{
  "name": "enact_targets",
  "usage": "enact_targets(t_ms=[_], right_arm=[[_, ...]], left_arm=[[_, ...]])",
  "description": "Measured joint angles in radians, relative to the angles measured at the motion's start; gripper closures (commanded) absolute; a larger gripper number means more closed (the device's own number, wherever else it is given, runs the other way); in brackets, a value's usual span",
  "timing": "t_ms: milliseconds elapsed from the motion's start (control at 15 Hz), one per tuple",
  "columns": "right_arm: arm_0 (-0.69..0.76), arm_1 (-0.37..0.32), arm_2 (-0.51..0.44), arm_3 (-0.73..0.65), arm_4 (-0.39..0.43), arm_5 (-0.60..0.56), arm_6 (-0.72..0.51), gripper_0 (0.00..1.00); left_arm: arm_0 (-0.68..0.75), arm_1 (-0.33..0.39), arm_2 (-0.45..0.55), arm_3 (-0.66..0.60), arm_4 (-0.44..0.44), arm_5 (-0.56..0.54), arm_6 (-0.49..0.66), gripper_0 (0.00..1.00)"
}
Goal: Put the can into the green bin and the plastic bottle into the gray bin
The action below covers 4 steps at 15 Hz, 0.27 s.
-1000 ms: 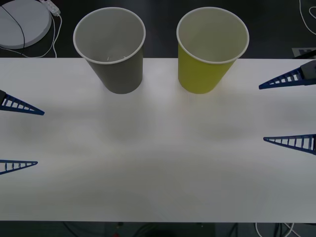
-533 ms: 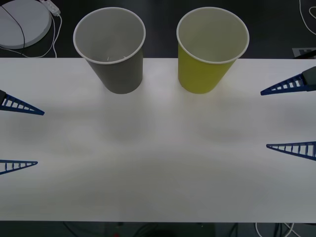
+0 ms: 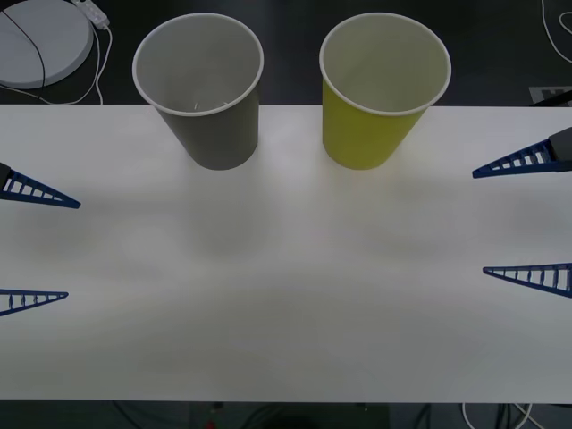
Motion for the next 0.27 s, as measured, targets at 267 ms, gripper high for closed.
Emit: enact_targets(t_ms=[267], right_arm=[[0.0,0.001,0.0,0.0,0.0,0.0,0.0,0.0]], left_arm=[[0.0,0.0,0.0,0.0,0.0,0.0,0.0,0.0]])
